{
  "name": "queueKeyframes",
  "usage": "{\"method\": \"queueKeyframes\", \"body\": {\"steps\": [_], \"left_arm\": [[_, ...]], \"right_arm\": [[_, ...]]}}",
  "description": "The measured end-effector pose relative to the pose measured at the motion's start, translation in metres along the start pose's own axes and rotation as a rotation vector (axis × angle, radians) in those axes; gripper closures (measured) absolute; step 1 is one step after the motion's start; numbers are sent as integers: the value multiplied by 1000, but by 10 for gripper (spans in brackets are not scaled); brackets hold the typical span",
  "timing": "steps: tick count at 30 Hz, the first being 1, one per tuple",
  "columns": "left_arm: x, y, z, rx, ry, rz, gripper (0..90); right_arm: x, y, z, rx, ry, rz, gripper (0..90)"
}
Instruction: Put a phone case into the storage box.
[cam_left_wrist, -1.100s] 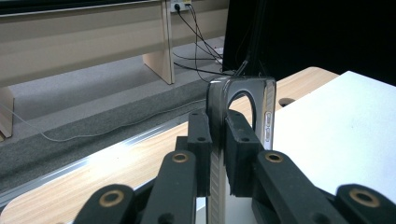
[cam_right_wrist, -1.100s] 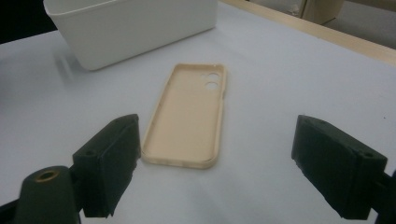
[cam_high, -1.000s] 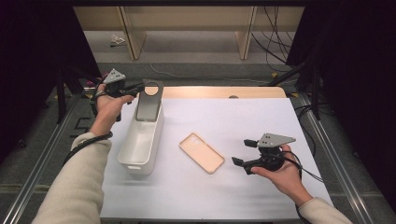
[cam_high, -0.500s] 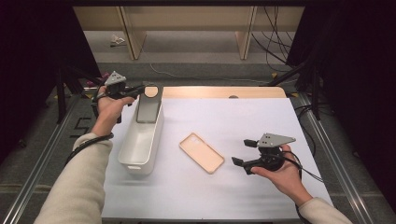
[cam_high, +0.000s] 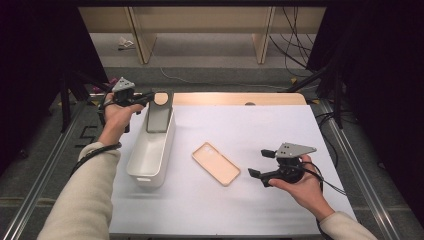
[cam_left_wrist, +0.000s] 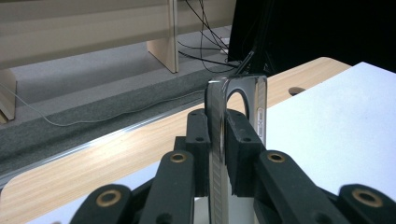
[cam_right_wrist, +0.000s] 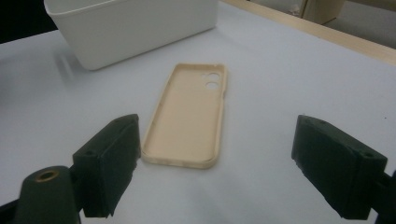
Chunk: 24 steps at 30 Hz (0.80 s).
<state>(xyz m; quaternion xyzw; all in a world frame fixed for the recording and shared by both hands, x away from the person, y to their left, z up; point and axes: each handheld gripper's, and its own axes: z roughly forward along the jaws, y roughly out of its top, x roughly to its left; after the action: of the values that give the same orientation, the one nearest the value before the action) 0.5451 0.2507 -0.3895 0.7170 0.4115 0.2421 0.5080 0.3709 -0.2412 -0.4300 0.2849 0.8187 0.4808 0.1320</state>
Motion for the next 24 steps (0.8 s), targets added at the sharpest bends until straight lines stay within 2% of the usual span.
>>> {"method": "queueKeyframes", "body": {"steps": [10,16,24], "left_arm": [[0,-2,4,28,7,9,787],[3,-5,5,39,27,-4,780],[4,-3,6,65,57,10,776]], "right_arm": [[0,0,0,5,0,1,165],[0,0,0,4,1,1,165],[0,0,1,4,4,0,165]]}}
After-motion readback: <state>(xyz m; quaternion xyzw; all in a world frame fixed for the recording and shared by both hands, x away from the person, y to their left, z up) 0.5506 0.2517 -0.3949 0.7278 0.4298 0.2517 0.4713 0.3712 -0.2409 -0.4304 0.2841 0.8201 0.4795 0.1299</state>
